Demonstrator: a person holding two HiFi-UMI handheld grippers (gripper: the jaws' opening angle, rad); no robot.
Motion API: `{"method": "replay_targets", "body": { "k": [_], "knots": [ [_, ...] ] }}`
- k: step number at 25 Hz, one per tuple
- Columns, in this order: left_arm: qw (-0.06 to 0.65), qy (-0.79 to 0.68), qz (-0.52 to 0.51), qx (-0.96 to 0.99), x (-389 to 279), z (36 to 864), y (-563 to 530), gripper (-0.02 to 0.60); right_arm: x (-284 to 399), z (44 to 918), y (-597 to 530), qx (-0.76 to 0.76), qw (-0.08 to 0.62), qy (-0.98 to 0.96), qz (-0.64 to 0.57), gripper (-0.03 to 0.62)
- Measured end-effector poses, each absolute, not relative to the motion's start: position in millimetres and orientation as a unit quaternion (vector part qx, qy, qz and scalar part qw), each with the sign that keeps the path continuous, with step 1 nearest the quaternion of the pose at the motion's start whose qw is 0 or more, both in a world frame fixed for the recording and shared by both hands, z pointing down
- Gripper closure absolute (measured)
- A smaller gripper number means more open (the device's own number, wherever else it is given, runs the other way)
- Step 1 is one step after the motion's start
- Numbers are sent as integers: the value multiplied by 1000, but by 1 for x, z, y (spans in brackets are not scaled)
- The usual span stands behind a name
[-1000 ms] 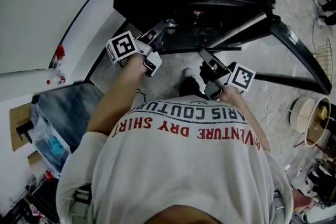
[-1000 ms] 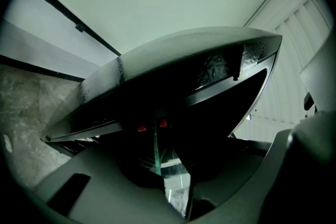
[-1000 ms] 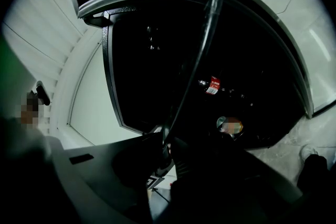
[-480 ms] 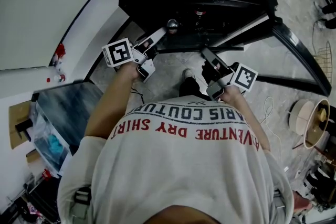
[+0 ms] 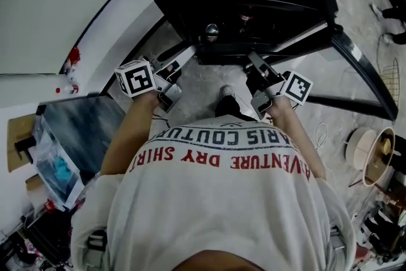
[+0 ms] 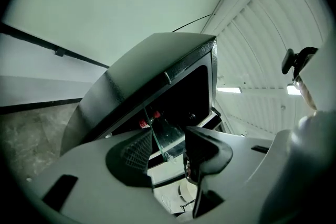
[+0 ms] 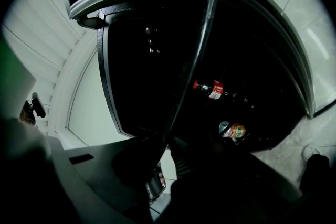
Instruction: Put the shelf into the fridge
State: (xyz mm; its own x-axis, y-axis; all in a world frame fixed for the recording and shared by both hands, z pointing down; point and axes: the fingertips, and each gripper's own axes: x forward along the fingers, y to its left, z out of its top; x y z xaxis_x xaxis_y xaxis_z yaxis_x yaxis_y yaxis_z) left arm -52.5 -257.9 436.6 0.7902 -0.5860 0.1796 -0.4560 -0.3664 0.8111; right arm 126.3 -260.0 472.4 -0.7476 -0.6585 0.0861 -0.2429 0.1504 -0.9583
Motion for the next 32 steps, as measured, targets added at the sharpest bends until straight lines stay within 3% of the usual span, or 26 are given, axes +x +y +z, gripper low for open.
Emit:
{"method": "replay_targets", "body": {
  "k": [15, 23, 32],
  "knots": [
    [433, -319, -34, 842, -34, 412, -226, 387, 123, 475, -281, -333, 179, 731, -568, 542],
    [434, -307, -26, 847, -22, 409, -221, 485, 123, 474, -296, -349, 163, 742, -548, 542],
    [415, -311, -2, 855, -22, 403, -222, 503, 122, 476, -313, -368, 168, 735, -544, 542]
  ]
}}
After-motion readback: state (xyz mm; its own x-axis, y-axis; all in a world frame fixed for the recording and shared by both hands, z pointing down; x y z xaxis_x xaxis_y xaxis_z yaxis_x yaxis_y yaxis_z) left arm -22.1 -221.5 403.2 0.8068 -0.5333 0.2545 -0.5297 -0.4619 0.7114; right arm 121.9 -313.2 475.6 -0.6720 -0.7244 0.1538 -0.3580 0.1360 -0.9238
